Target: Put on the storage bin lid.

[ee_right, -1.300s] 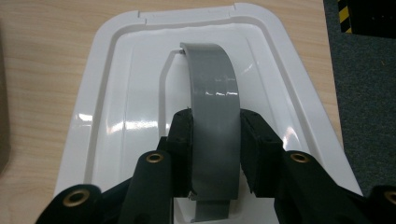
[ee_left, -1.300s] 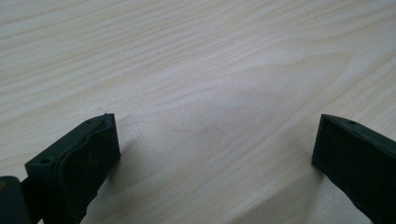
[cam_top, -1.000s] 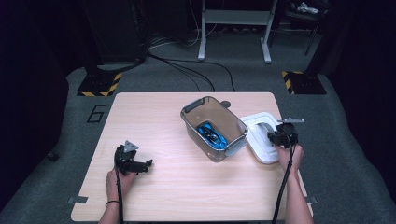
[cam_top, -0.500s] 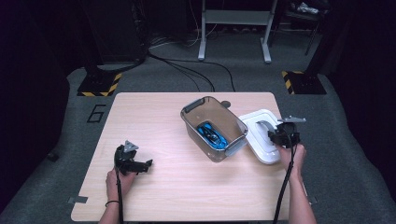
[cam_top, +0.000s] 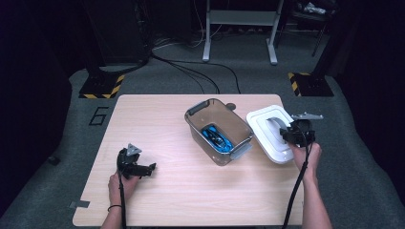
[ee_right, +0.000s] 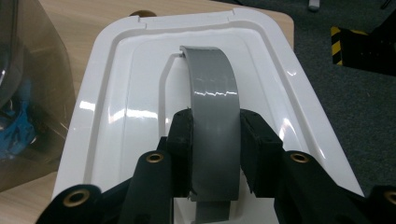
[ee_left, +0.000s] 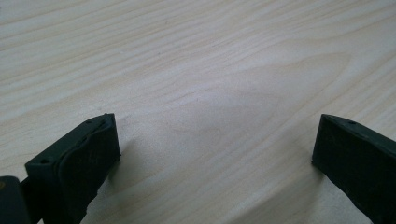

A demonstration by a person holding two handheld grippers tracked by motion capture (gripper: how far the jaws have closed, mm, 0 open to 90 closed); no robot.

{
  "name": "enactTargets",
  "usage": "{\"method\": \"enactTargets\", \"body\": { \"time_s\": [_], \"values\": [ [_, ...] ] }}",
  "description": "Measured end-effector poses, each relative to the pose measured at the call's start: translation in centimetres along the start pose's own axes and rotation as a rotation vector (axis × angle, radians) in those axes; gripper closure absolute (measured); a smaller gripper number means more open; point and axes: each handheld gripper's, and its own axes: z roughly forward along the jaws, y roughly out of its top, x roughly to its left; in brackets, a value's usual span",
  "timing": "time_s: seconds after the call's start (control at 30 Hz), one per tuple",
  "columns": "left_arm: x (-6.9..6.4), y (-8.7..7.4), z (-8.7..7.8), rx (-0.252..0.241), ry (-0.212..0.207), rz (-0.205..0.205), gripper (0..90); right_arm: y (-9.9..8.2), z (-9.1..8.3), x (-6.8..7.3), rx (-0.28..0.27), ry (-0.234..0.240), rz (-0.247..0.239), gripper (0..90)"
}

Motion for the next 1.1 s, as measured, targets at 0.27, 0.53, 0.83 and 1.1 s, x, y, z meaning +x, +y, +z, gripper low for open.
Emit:
{"method": "enactTargets", "body": {
  "time_s": [0.27, 0.53, 0.83, 1.1],
  "values": [
    [0.0, 0.0, 0.0, 0.0, 0.0, 0.0, 0.5, 1.6, -2.1, 0.0, -0.028, -0.014, -0.02, 67.0],
    [0.0, 0.0, 0.0, 0.001, 0.0, 0.001, 0.5, 3.4, -4.1, 0.8, -0.058, -0.027, -0.051, 67.0],
    [0.0, 0.0, 0.0, 0.0, 0.0, 0.0, 0.5, 5.1, -5.9, 2.4, -0.095, -0.008, -0.079, 67.0],
    [0.0, 0.0, 0.0, 0.001, 0.0, 0.001, 0.6, 6.4, -6.6, 4.8, -0.123, 0.046, -0.117, 67.0]
  ]
}}
